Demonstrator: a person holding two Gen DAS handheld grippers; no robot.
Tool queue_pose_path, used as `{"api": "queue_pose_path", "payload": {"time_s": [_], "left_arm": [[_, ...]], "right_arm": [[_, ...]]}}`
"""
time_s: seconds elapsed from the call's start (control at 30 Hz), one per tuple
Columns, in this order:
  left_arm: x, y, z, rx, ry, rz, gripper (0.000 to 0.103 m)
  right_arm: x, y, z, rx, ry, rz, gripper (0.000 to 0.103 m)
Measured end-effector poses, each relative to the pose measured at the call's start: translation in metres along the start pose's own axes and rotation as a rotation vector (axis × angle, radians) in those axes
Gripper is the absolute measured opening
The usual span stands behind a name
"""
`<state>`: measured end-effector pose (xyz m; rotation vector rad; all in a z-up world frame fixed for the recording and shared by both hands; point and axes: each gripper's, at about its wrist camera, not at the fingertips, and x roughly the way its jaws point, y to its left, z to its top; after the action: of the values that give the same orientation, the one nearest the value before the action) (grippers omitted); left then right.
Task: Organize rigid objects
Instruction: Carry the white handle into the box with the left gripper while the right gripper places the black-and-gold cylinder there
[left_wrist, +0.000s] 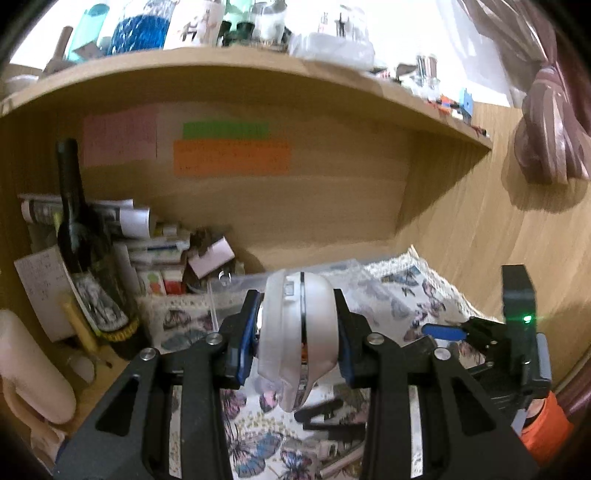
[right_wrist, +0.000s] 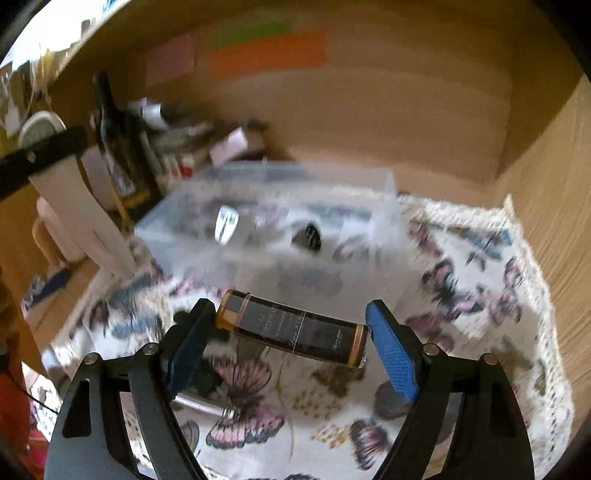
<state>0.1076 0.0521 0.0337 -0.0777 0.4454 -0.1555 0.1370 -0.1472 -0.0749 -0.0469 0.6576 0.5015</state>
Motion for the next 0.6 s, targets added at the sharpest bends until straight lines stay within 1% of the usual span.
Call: {"api": "queue_pose_path", "payload": {"time_s": [0.07, 0.17, 0.33, 0.5, 0.6], "left_arm": [[0.003, -0.001, 0.007, -0.001, -0.015, 0.013, 0.037], [0.01, -0.003, 0.015, 0.011, -0.044, 0.051, 0.037], [0.036, -0.002, 0.023, 0.006, -0.045, 0.078, 0.037], [0.072, -0.002, 0.02, 0.002, 0.006, 0.065, 0.037], [0.093, 0.0, 0.015, -0.032, 0.05, 0.015, 0.037]], "right_arm": [[-0.003, -0.004, 0.008, 0.003, -0.026, -0.004, 0.082], [-0.002, -0.01, 0.021, 0.0, -0.055, -0.021, 0.082], [0.013, -0.017, 0.041, 0.007, -0.05, -0.023, 0.082], [0.038, -0.019, 0.052, -0.016, -0.014, -0.038, 0.082], [0.056, -0.02, 0.055, -0.02, 0.025, -0.034, 0.082]]}}
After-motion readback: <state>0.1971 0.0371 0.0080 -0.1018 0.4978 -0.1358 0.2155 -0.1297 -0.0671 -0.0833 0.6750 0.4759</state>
